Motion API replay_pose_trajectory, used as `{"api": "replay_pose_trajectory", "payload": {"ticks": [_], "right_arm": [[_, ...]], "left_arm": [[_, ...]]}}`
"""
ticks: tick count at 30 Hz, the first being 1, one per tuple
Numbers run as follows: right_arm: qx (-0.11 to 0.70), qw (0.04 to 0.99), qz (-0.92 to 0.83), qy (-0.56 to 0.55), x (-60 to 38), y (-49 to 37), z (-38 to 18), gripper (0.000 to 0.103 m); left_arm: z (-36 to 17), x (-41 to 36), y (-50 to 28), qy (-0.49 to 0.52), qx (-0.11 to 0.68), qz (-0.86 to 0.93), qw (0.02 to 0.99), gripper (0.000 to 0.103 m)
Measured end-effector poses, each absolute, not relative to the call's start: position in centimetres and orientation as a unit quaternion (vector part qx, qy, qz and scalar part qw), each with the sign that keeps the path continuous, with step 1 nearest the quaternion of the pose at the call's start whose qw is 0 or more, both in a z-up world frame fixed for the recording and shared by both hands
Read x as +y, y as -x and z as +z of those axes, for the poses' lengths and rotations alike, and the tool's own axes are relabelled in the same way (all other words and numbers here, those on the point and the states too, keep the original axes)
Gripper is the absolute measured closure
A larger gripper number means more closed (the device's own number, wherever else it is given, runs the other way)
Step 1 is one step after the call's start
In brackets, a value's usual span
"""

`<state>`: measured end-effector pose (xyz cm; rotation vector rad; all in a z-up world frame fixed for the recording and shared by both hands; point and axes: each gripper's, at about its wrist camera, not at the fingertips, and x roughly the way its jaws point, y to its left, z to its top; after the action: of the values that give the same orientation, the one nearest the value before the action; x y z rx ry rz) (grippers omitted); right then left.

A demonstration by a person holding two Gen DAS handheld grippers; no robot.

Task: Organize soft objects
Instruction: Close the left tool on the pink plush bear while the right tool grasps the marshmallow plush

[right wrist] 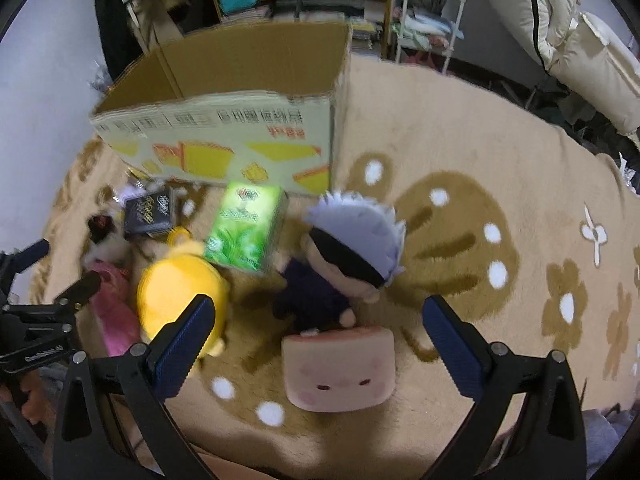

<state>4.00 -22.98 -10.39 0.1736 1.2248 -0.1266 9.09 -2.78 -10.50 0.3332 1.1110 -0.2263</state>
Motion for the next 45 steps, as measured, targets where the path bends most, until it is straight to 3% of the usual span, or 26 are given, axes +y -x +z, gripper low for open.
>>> {"api": "replay_pose_trajectory", "payload": {"ticks": [28,32,36,38,45], "right_arm": [[0.68,0.727,-0.047,-0.077,-21.5,-3.7,-17.4,0.006],[0.685,0.723,-0.054,-0.077,-21.6,-3.6,-17.8,0.017],[0.691,0.718,-0.056,-0.064,-22.3,-4.3,-18.2,0.032],[0.692,0.717,-0.056,-0.064,-22.8,-4.4,-17.9,0.04],[0.679,0.731,-0.041,-0.059,-22.4,-4.7,-16.9,0.053]], "left_arm": [[-15.2,-3.2,-9.9,-0.186,0.601,-0.11,0.77,0.003],[-15.6,-3.4,-9.9,-0.188,0.608,-0.116,0.763,0.009],[-15.9,-3.3,-9.9,-0.164,0.624,-0.131,0.752,0.026],[-15.7,-3.2,-9.8,-0.162,0.62,-0.132,0.756,0.029],[-15.3,-2.3,-9.7,-0.14,0.616,-0.131,0.764,0.039]]}}
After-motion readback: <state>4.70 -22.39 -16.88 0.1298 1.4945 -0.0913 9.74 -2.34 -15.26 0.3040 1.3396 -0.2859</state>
